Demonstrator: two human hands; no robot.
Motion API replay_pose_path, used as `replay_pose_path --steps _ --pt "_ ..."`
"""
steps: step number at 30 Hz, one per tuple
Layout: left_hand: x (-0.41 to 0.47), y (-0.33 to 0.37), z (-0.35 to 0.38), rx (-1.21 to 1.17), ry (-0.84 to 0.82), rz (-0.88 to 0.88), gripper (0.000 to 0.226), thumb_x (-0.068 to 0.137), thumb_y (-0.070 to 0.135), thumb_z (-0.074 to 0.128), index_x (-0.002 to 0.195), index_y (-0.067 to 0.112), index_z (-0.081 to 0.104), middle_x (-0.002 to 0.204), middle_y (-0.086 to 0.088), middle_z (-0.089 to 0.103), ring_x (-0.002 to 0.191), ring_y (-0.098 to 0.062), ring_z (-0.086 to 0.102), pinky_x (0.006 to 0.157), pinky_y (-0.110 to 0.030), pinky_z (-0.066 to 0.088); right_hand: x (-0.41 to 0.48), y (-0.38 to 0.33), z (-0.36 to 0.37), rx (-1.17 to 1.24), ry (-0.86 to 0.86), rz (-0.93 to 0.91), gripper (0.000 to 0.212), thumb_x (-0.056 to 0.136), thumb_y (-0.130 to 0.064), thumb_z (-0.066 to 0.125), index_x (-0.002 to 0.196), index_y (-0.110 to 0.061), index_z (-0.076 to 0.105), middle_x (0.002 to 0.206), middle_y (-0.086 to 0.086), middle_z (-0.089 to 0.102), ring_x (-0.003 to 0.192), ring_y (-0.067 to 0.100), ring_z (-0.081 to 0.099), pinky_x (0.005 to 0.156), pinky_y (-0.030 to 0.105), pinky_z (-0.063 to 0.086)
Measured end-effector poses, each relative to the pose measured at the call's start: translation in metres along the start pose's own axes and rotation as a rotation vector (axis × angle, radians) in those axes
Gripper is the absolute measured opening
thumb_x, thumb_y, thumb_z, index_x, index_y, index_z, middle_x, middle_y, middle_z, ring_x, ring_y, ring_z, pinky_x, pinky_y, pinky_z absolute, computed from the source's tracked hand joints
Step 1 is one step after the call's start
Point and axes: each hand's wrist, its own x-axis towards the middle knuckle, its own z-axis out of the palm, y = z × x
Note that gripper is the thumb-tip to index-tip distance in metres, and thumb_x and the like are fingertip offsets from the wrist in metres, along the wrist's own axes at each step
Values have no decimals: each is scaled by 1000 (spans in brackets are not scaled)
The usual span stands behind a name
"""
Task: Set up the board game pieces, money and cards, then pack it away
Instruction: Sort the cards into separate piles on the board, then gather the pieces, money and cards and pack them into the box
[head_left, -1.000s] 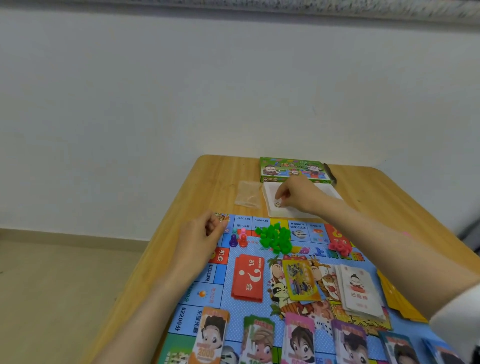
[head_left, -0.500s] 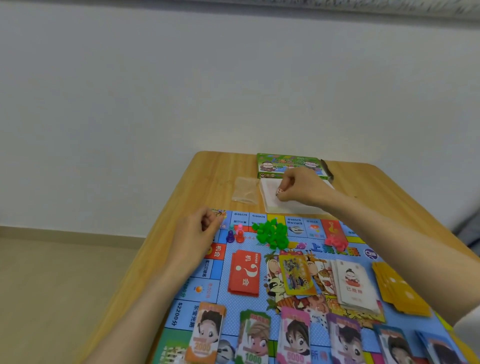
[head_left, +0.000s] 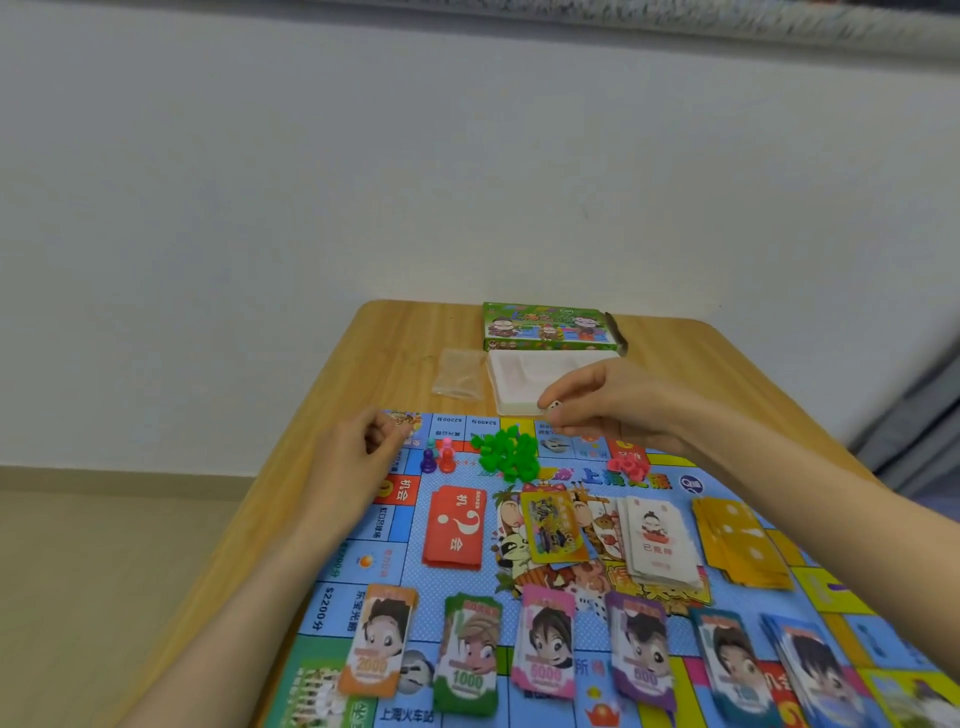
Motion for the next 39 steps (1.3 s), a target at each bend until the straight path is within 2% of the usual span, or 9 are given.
replay_pose_path --steps 7,10,13,17,20,27,31,36,39 --pt "-1 -1 -1 14 11 12 23 94 26 56 79 8 58 70 -2 63 60 -9 58 51 -16 37 -39 12 -58 -164 234 -13 12 81 2 67 91 -4 69 83 11 74 75 16 72 63 17 56" --pt "-1 -1 0 -4 -6 -4 24 94 26 55 79 7 57 72 -5 65 64 -13 62 53 -20 41 -57 31 -87 -527 355 21 11 78 -7 74 84 -16 73 83 2 74 79 12 69 73 20 53" --pt "-1 -2 0 -5 -14 -15 25 95 26 55 78 7 55 71 -5 64 63 -14 62 53 -22 42 -66 53 -100 -688 361 57 17 76 -13 77 81 -28 71 91 -6 69 82 6 60 69 17 45" --pt "1 -3 -1 17 -14 6 22 94 25 57 78 10 55 71 -3 63 63 -15 59 51 -17 41 -69 76 -100 -689 386 -27 19 79 -5 73 86 -21 67 77 -4 63 68 5 56 55 5 41" --pt "2 -5 -1 34 1 28 22 94 22 57 74 14 54 71 -4 63 65 -17 59 54 -26 41 -66 90 -100 -574 420 -105 23 77 7 70 80 -15 65 75 3 62 69 11 55 59 7 45" --pt "3 -7 -7 98 70 61 13 93 17 58 82 11 57 75 0 63 68 -11 59 53 -13 41 -59 101 -104 -562 423 -168 28 76 2 73 84 -23 63 86 -3 65 76 10 58 65 12 46" --pt "5 -8 -7 159 86 88 13 92 12 59 80 18 57 77 4 62 71 -6 56 59 -20 41 -58 103 -107 -537 410 -167 30 77 1 72 87 -25 62 89 -1 65 80 12 59 70 14 43" --pt "6 -12 -15 370 -90 145 17 96 21 50 103 34 59 99 5 66 78 1 54 68 -23 41 -75 105 -121 -606 520 -161 20 91 -16 59 111 -18 63 109 -1 64 96 11 58 69 11 40" --pt "8 -11 -16 525 -253 153 33 99 28 44 130 27 53 133 5 56 107 -10 55 82 -23 38 -83 110 -127 -937 461 -149 32 98 -24 44 126 -16 56 134 5 54 116 19 51 85 17 34"
